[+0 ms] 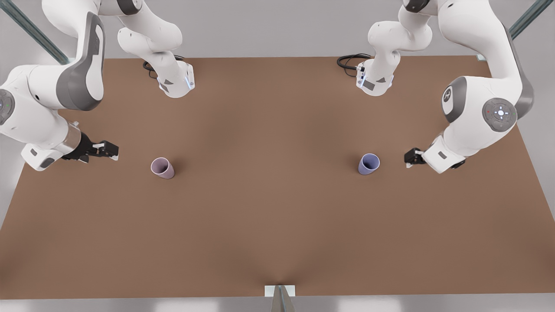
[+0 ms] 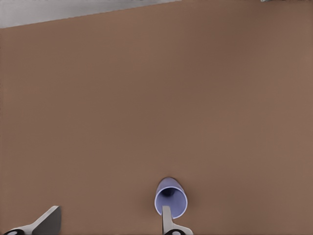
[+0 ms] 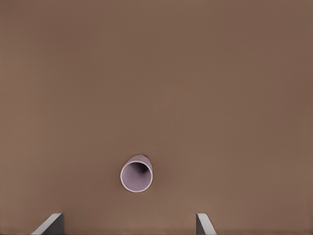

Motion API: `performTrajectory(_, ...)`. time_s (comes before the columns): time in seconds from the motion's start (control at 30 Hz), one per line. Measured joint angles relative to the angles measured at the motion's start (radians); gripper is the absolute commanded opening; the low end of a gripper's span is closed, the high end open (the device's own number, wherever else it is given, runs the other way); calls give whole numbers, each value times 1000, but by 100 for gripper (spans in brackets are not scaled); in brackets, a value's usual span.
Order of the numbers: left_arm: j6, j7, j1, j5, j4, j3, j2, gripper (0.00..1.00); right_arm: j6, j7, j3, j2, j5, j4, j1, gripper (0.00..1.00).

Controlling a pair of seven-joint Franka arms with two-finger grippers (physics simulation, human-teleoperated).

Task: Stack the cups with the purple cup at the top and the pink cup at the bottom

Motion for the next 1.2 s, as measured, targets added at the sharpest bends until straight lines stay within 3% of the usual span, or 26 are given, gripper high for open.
performTrajectory(0.13,14,-7,0,-2,0,2,1,100,5,-10,0,-3,-3,-15,0,100)
performTrajectory(0.3,23,-13,3,-5,0,4,5,100,152,-7,5,-93,0,-363,35,100)
performTrajectory(0.53,29,-20,3,-8,2,4,17,100,500,34,9,-94,-6,-671,131,100)
performTrajectory(0.83,34,-27,2,-11,2,3,25,100,744,65,-31,-75,-8,-797,67,100)
performTrajectory(1.2,31,-35,2,-10,2,2,20,100,847,85,-55,-20,-14,-847,62,100)
